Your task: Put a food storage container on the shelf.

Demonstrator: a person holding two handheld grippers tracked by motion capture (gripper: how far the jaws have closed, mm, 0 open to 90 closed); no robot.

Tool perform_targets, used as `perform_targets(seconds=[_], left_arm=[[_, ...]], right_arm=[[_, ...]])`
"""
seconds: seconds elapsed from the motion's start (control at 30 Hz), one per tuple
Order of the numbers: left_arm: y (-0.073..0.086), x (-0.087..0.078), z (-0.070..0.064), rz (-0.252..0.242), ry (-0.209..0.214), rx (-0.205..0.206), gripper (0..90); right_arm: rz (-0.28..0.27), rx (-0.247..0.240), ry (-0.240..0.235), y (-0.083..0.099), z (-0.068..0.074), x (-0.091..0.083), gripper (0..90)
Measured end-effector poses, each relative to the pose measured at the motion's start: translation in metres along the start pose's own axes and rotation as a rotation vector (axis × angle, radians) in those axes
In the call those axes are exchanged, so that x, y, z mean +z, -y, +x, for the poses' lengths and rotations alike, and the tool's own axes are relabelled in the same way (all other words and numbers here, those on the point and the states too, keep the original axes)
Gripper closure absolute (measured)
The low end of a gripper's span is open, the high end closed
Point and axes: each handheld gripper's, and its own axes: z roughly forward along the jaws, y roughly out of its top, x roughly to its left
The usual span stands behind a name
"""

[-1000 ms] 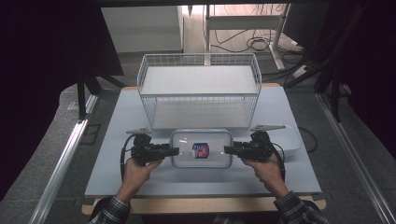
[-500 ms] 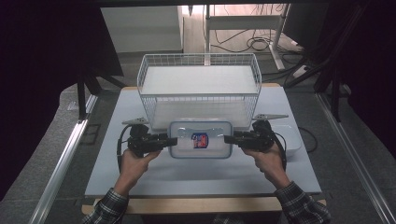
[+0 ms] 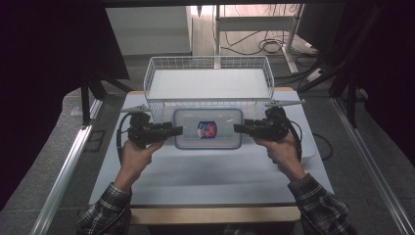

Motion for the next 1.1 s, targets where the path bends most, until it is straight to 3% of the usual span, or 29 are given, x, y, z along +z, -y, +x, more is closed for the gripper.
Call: perform_targets(seconds=[0.27,0.63,1.1], left_arm=[[-0.031,-0.006,-0.001,-0.029,-0.01,0.015,49.2],[-0.071,-0.009,0.005,-0.055,-0.017,0.011,49.2],[-0.116,-0.002,0.028,-0.074,-0.009,-0.023,49.3]], right_arm=[[-0.028,-0.017,-0.003,-0.038,-0.001,-0.004,53.5],[-0.049,-0.014,-0.005,-0.076,-0.008,-0.003,53.4],[-0.07,0.004,0.015,-0.122,-0.025,0.008,52.8]])
